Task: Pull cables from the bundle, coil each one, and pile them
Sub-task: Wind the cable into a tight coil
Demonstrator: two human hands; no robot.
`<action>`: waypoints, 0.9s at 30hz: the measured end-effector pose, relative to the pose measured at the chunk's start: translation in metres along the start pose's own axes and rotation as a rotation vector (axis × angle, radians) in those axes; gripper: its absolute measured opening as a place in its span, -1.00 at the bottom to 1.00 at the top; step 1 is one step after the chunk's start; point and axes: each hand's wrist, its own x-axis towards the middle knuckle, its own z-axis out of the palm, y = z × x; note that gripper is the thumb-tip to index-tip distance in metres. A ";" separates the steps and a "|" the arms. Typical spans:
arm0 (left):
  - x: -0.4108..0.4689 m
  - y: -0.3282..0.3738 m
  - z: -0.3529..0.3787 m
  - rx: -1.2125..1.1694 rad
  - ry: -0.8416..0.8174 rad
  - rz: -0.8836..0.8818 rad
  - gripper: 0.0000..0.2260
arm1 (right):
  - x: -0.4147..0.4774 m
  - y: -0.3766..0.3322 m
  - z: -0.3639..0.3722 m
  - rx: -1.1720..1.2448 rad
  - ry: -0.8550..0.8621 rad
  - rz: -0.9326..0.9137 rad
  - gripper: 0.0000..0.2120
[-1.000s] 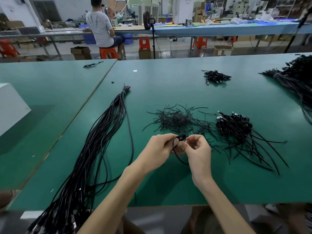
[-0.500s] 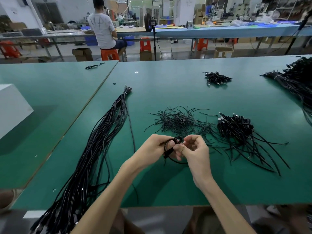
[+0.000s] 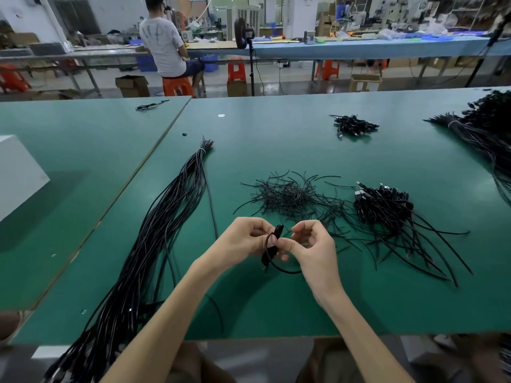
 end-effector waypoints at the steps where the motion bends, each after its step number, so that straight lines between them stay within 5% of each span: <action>1: 0.000 -0.001 0.001 0.008 0.010 0.004 -0.91 | 0.000 0.000 0.000 -0.006 0.000 -0.003 -0.64; 11: 0.003 -0.008 0.015 -0.088 0.208 0.087 -0.93 | -0.005 -0.009 0.002 -0.067 0.091 -0.086 -0.79; 18: -0.001 -0.009 0.000 -0.140 0.380 0.111 -0.68 | -0.008 -0.010 0.003 -0.142 0.265 -0.199 -0.93; 21: 0.004 -0.002 -0.012 -0.160 0.471 0.000 -0.67 | -0.007 -0.009 0.004 -0.133 0.210 -0.150 -0.84; 27: 0.024 0.032 -0.015 0.009 0.230 -0.321 -0.68 | -0.005 -0.008 0.007 -0.181 0.033 -0.111 -0.88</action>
